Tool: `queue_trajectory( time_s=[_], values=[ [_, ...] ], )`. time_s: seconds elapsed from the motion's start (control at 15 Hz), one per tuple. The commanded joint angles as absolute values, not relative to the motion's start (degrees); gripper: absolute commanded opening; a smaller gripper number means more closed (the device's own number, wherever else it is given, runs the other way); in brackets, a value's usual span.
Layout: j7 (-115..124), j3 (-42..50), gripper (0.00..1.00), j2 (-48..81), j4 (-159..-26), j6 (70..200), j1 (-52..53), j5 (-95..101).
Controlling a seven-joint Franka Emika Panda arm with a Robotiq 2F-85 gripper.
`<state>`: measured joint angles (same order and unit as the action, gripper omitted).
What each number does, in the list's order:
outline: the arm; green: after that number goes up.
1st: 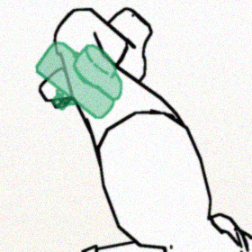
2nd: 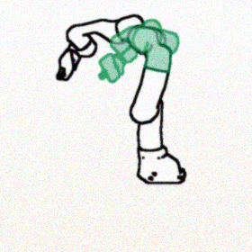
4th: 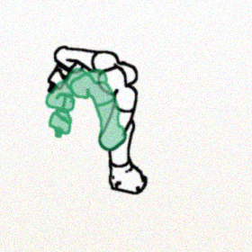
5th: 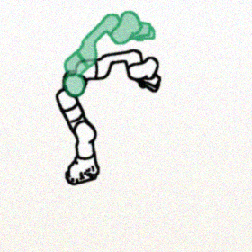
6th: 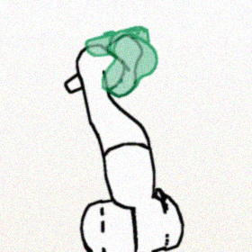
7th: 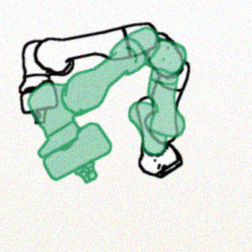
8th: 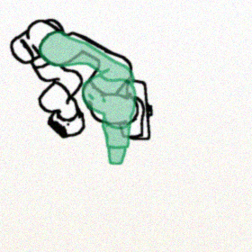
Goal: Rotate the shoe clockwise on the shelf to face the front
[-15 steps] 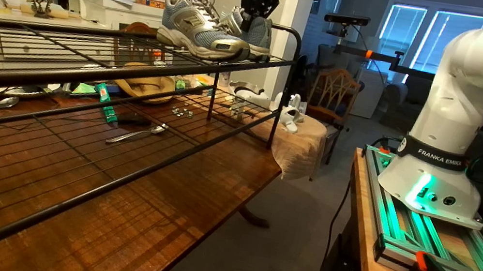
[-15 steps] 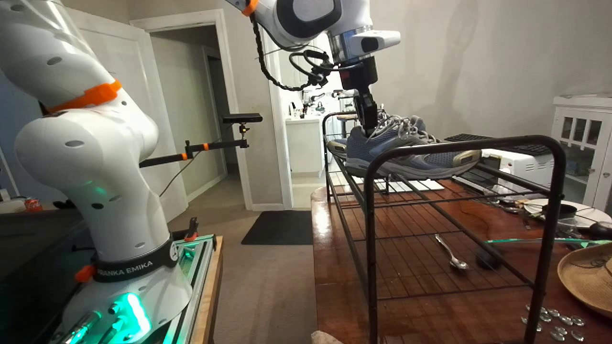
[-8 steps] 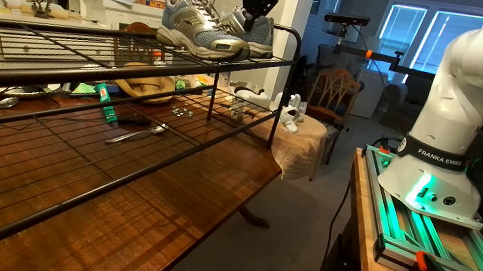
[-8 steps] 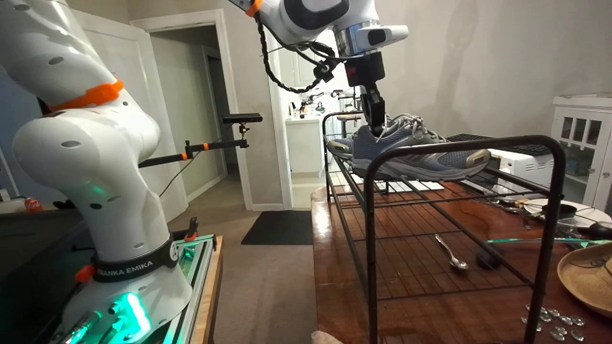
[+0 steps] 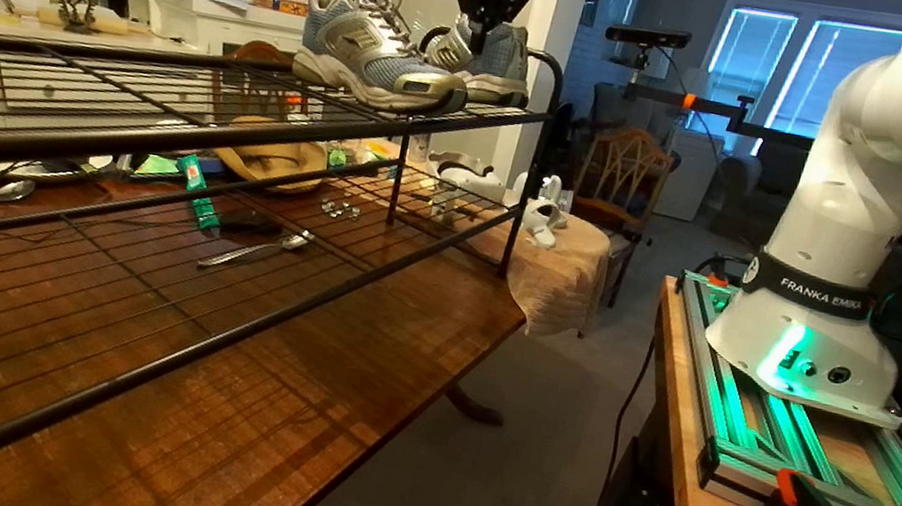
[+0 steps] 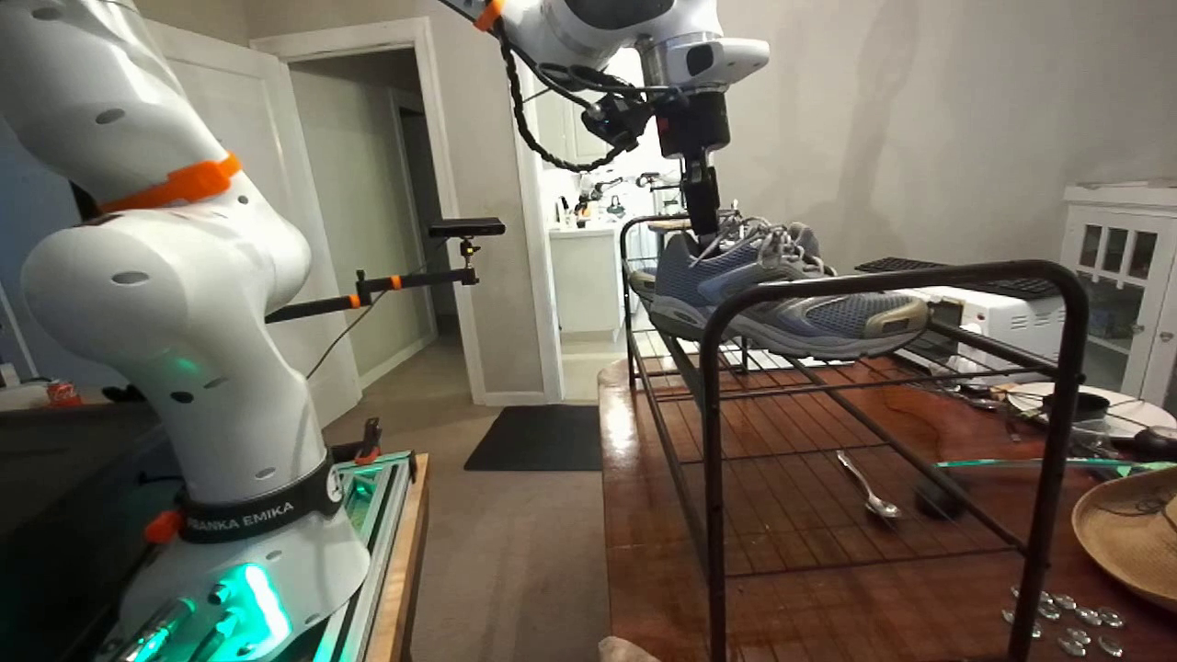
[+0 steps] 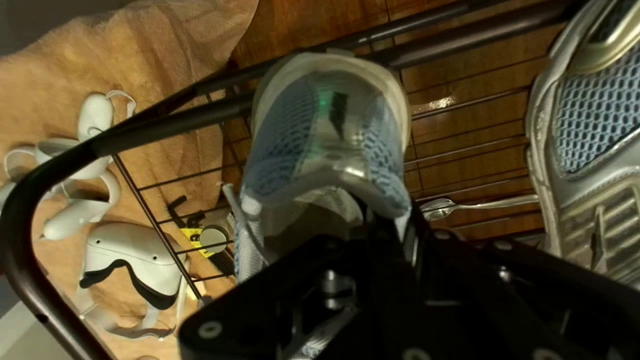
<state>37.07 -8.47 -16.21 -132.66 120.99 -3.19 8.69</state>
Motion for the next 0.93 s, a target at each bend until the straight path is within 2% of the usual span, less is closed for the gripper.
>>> queue_trajectory(
  time_s=[0.0,0.2,0.27,0.33,0.47,0.87],
  values=[
    [45.0,-9.8,0.02,-15.4,-130.9,119.6,-3.2,10.8],
    [50.8,-10.3,0.02,-14.6,-130.8,121.1,-3.4,12.8],
    [52.6,-10.4,0.13,-14.3,-130.7,121.0,-3.5,13.8],
    [54.0,-10.3,0.35,-14.0,-130.6,120.8,-3.4,14.4],
    [55.2,-10.0,0.38,-14.1,-130.1,120.2,-2.9,14.9],
    [47.2,-7.1,0.82,-15.0,-127.2,119.4,-1.8,11.0]
  ],
)
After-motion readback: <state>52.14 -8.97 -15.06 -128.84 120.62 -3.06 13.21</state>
